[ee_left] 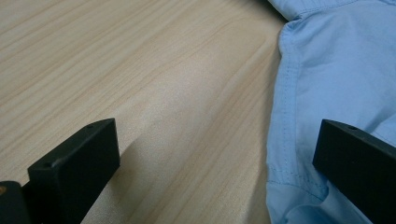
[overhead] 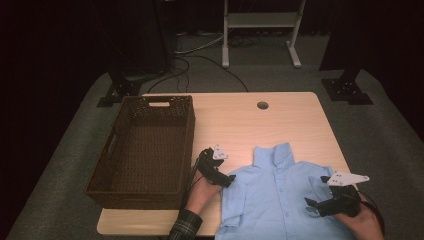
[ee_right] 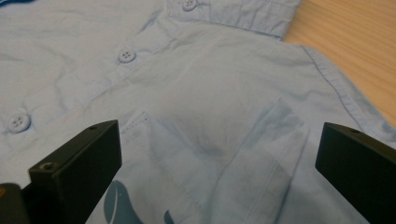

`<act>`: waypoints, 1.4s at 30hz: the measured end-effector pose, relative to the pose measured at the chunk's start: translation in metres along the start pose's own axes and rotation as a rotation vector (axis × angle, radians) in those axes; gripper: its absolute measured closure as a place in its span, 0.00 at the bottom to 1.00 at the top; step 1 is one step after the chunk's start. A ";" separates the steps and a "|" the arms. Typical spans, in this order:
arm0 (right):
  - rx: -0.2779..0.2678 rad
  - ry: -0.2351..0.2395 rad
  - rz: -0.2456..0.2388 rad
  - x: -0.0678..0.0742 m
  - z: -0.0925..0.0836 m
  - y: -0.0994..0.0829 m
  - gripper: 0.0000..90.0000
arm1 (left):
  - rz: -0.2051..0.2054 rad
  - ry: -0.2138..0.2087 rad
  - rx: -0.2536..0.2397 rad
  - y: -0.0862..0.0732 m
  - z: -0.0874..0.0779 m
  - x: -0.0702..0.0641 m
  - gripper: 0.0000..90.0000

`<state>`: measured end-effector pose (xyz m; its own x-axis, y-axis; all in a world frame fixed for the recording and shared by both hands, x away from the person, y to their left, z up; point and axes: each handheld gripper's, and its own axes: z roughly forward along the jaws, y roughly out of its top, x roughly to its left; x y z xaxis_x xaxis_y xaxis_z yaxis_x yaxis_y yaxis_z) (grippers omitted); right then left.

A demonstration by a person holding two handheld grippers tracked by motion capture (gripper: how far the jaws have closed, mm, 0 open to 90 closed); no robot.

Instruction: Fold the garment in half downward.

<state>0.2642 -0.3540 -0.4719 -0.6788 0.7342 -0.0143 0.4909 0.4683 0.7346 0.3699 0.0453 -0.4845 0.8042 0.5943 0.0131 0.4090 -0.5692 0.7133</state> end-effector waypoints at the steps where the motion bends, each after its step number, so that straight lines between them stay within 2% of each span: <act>1: -0.001 0.001 -0.001 -0.002 0.000 0.001 0.00 | 0.000 0.000 0.000 0.000 0.000 0.000 0.00; 11: -0.017 -0.005 0.000 -0.013 0.004 0.015 0.00 | -0.002 0.001 0.000 0.000 0.000 0.000 0.00; 33: -0.021 -0.028 0.028 -0.043 0.010 0.031 0.00 | -0.002 0.002 0.000 0.000 0.000 0.000 0.00; 35: -0.024 -0.025 0.022 -0.045 0.011 0.031 0.05 | -0.002 0.002 0.000 0.000 0.000 0.000 0.00; 42: -0.020 -0.021 0.026 -0.056 0.015 0.032 0.07 | -0.002 0.002 0.000 0.000 0.000 0.000 0.00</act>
<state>0.3264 -0.3727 -0.4578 -0.6540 0.7564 -0.0092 0.4972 0.4390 0.7484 0.3699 0.0453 -0.4845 0.8025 0.5965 0.0131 0.4107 -0.5682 0.7131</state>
